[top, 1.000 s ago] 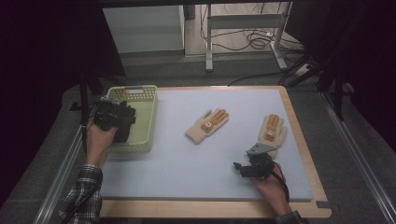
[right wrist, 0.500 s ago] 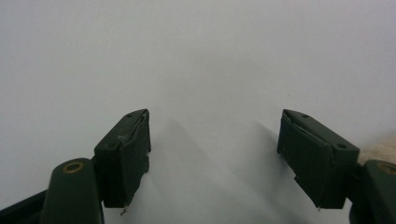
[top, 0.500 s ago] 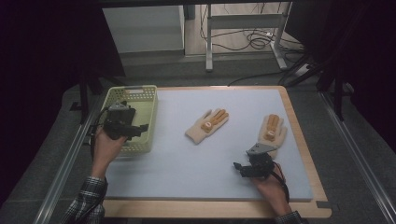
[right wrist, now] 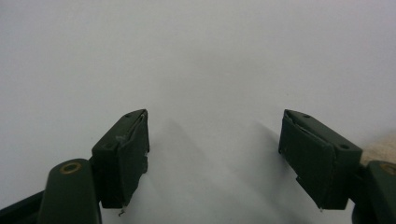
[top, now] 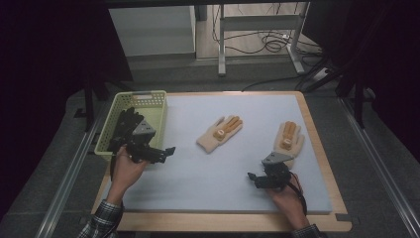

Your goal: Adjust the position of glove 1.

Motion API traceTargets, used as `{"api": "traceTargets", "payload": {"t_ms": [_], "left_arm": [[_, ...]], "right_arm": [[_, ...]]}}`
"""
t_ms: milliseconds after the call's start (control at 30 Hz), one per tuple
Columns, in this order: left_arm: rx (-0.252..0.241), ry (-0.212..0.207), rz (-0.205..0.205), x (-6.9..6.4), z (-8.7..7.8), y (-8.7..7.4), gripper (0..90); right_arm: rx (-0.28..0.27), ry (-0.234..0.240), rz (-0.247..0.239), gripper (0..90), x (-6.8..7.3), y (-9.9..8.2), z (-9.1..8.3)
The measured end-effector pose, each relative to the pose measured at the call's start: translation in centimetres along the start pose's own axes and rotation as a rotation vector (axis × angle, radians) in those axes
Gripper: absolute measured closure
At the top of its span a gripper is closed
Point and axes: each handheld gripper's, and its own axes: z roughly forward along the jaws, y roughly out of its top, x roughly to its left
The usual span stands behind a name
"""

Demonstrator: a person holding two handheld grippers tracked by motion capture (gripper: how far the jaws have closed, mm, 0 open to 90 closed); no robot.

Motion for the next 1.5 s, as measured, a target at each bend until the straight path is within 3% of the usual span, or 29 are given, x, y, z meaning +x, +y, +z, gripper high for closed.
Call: {"api": "traceTargets", "payload": {"t_ms": [267,500,633,833,900,1033,1133,1500], "left_arm": [[-0.006,-0.048,0.038,-2.7,0.9,-1.2,1.3],[-0.005,-0.087,0.071,-5.2,2.4,-3.1,1.6],[0.018,-0.094,0.089,-6.1,3.6,-4.2,1.6],[0.078,-0.084,0.077,-6.1,5.7,-6.0,1.6],[0.100,-0.055,0.091,-6.0,6.0,-6.4,1.5],[0.128,-0.052,0.074,-5.6,6.6,-7.1,1.5],[0.131,-0.080,0.032,-5.2,6.8,-7.3,1.1],[0.132,-0.075,0.043,-5.2,6.8,-7.3,0.7]], "right_arm": [[0.003,-0.010,0.005,21.4,0.0,0.0,0.1],[0.004,-0.010,0.006,20.8,0.0,0.0,0.1],[0.005,-0.008,0.007,20.2,0.0,0.0,0.1],[0.010,-0.014,0.010,17.6,0.0,0.0,0.1],[0.011,-0.016,0.012,17.2,0.0,0.0,0.1],[0.011,-0.015,0.014,17.1,0.0,0.0,0.1],[0.011,-0.012,0.017,17.1,-0.1,0.0,0.1],[0.013,-0.010,0.021,18.0,-0.1,0.1,0.1]]}}
